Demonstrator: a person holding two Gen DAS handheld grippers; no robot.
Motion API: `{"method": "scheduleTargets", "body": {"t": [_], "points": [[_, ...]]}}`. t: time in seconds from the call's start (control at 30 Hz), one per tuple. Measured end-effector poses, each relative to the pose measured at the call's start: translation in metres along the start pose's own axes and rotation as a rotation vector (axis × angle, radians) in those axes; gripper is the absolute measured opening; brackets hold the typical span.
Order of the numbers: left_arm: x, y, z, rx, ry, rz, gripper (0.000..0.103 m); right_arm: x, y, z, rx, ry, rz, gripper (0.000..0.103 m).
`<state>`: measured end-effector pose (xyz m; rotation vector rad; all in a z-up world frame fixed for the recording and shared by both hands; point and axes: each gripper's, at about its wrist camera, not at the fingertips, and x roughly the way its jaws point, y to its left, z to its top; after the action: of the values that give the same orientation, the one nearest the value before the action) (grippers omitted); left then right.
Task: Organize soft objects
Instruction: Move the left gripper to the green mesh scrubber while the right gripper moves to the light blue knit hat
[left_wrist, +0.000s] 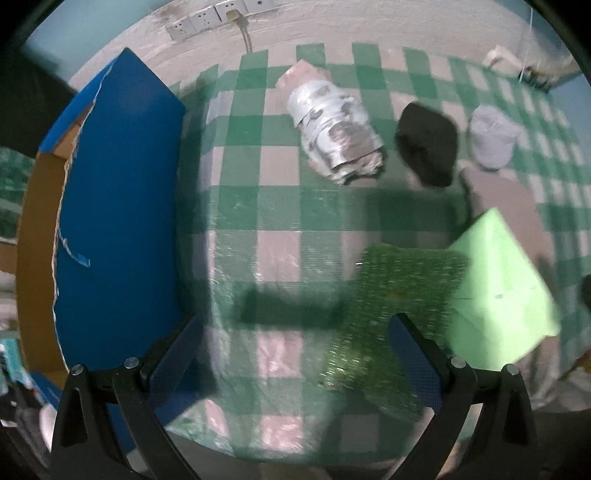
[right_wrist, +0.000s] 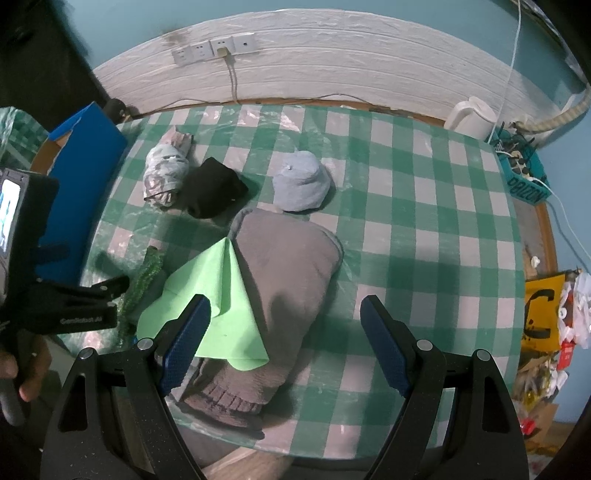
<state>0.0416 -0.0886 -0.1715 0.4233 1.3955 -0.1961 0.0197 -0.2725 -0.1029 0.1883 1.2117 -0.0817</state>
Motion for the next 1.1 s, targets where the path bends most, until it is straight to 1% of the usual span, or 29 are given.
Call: {"method": "scheduleTargets", "body": {"t": [0.07,0.13,0.23,0.33,0.47,0.53,0.63,0.7,0.87,0.97,1.1], "points": [[-0.007,0.002,0.001,-0.021,-0.011,-0.049,0.101,0.000,0.001,0.000,-0.002,0.000,0.000,0.083],[-0.017,0.001,0.001,-0.027,-0.041,-0.096,0.101,0.000,0.001,0.000,-0.001,0.001,-0.001,0.083],[-0.028,-0.009,0.005,0.000,-0.073,-0.118,0.101,0.001,0.002,-0.001,-0.005,0.002,-0.002,0.083],[-0.028,-0.019,0.010,0.030,-0.080,-0.113,0.101,0.003,0.002,-0.003,-0.008,0.005,-0.005,0.083],[-0.021,-0.031,0.015,0.056,-0.071,-0.120,0.101,0.006,-0.001,-0.002,-0.002,0.010,-0.012,0.083],[-0.014,-0.031,0.009,0.075,-0.064,-0.105,0.101,0.008,-0.003,-0.001,0.004,0.011,-0.012,0.083],[0.000,-0.036,0.016,0.096,-0.046,-0.081,0.101,0.011,-0.004,0.000,0.010,0.013,-0.006,0.083],[0.002,-0.029,0.013,0.087,-0.032,-0.077,0.101,0.012,-0.002,0.001,0.008,0.012,0.001,0.083],[0.010,-0.010,0.016,0.017,-0.009,-0.093,0.101,0.021,0.006,0.016,-0.022,-0.003,0.012,0.083],[0.013,0.000,0.019,-0.003,-0.004,-0.096,0.101,0.037,0.004,0.031,-0.031,-0.003,-0.001,0.083],[0.014,0.005,0.019,0.000,-0.008,-0.083,0.101,0.066,-0.006,0.048,-0.003,0.039,-0.015,0.083]]}}
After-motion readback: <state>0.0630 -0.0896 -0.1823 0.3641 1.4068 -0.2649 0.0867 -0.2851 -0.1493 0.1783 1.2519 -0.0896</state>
